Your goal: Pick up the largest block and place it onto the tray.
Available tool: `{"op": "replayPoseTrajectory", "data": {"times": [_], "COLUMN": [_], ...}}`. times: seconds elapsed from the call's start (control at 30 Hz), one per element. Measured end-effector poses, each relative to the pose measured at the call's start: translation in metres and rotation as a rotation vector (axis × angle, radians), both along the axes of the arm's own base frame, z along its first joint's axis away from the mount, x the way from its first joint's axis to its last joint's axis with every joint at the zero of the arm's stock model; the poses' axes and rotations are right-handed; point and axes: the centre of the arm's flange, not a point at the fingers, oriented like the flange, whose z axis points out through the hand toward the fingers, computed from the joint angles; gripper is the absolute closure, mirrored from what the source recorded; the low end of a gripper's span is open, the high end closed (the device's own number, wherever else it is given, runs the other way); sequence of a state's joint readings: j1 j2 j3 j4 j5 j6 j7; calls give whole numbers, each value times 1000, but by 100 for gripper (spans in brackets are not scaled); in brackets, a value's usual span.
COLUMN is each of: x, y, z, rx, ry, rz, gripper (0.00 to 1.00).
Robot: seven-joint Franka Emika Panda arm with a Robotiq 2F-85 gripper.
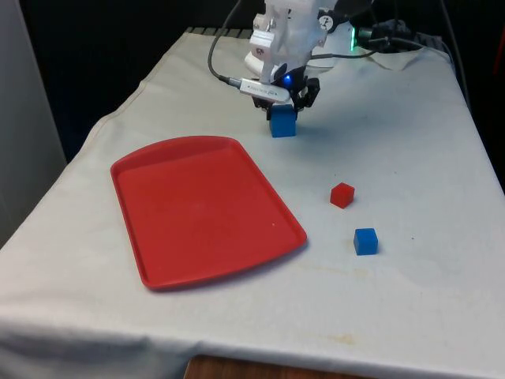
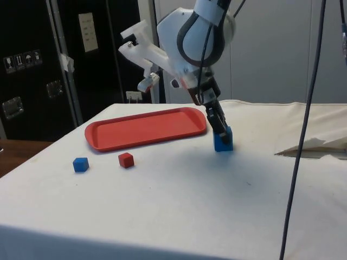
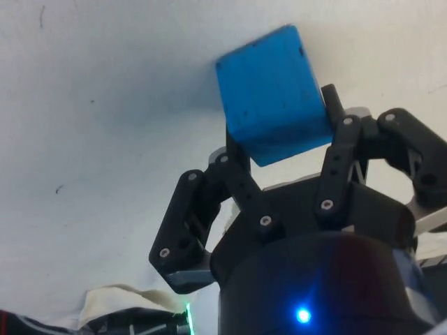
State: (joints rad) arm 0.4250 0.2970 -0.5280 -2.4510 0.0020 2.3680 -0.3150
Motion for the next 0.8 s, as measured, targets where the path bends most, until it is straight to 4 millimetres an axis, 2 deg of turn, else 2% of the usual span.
{"op": "replayPoseTrajectory", "data": {"times": [0.43,0.6,0.8], "x": [7,19,33], "y": [-1,-3,-5], "z": [46,64,77], "rx": [22,27,24], "ry": [-23,-41,-55], "rz": [0,-2,-2], "gripper": [98,98,98]}}
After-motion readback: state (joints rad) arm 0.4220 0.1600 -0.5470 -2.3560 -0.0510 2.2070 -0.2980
